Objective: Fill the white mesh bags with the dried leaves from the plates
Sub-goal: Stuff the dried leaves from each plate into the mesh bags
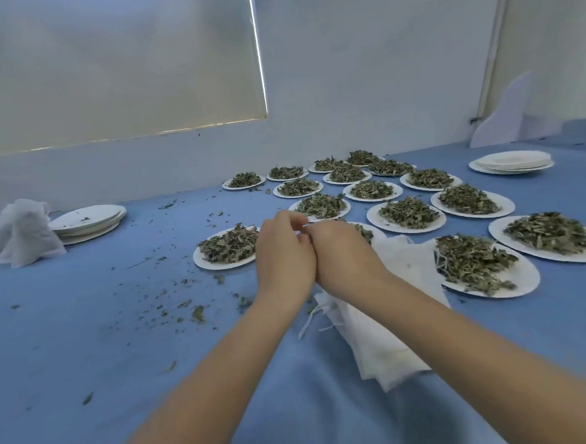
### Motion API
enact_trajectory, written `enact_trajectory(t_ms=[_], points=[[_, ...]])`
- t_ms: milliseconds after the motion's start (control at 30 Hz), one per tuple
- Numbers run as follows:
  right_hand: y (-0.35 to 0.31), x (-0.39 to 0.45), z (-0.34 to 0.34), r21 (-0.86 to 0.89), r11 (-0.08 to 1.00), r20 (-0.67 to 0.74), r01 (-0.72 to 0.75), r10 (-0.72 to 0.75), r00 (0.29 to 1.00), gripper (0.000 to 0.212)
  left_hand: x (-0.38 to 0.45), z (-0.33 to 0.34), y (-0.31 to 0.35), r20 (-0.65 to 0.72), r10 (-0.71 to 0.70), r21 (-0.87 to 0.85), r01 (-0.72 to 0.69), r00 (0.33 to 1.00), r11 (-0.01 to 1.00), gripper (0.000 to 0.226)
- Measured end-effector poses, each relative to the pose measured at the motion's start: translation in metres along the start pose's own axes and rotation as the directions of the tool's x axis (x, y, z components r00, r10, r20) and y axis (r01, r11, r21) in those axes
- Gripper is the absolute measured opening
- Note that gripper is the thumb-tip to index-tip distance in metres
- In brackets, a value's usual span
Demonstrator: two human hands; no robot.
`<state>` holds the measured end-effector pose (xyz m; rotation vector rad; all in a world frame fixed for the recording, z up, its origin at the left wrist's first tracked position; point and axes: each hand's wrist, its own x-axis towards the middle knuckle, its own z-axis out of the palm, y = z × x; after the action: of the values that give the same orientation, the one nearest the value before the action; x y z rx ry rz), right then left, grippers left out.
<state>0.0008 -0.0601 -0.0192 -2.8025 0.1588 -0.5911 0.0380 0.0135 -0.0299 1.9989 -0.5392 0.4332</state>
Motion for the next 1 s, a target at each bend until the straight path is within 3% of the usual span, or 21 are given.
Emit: enact_trajectory(t_ms=[100, 200, 300, 367, 567, 700, 800, 900, 1000], points=[[0.035, -0.025, -0.022, -0.006, 0.998, -0.103, 0.06, -0.06, 0.993, 0.017, -0.013, 0.021, 0.025, 0.056, 0.118, -0.004, -0.117, 0.991, 0.993, 0.021], [0.072, -0.042, -0.034, -0.024, 0.998, -0.115, 0.054, -0.056, 0.992, 0.028, -0.024, 0.042, 0.035, 0.171, 0.208, -0.01, -0.209, 0.963, 0.978, 0.023], [0.105, -0.048, -0.036, -0.084, 0.994, -0.017, -0.07, 0.069, 0.997, 0.052, -0.03, 0.059, 0.023, 0.231, 0.375, 0.204, -0.421, 0.898, 0.884, 0.031], [0.121, -0.048, -0.035, -0.133, 0.985, 0.027, -0.112, 0.117, 0.993, 0.062, -0.03, 0.065, 0.013, 0.248, 0.423, 0.327, -0.487, 0.871, 0.81, 0.037], [0.133, -0.04, -0.032, 0.025, 1.0, -0.111, -0.015, 0.018, 0.994, 0.021, -0.026, 0.065, 0.005, 0.188, 0.441, 0.307, -0.479, 0.877, 0.822, 0.035], [0.124, -0.03, -0.045, 0.302, 0.95, -0.235, 0.08, -0.007, 0.972, 0.024, -0.015, 0.048, 0.017, 0.085, 0.382, 0.032, -0.386, 0.92, 0.922, 0.02], [0.109, -0.012, -0.057, 0.326, 0.933, -0.301, 0.155, -0.053, 0.952, 0.019, 0.003, 0.027, 0.029, 0.085, 0.225, -0.188, -0.206, 0.971, 0.96, 0.005], [0.088, 0.012, -0.065, 0.277, 0.94, -0.274, 0.202, -0.124, 0.954, 0.009, 0.027, 0.005, 0.03, 0.056, 0.172, -0.184, -0.159, 0.984, 0.97, 0.004], [0.064, 0.036, -0.06, 0.147, 0.959, -0.265, 0.244, -0.2, 0.943, 0.028, 0.05, -0.015, 0.025, -0.018, 0.164, -0.161, -0.164, 0.986, 0.973, 0.007]])
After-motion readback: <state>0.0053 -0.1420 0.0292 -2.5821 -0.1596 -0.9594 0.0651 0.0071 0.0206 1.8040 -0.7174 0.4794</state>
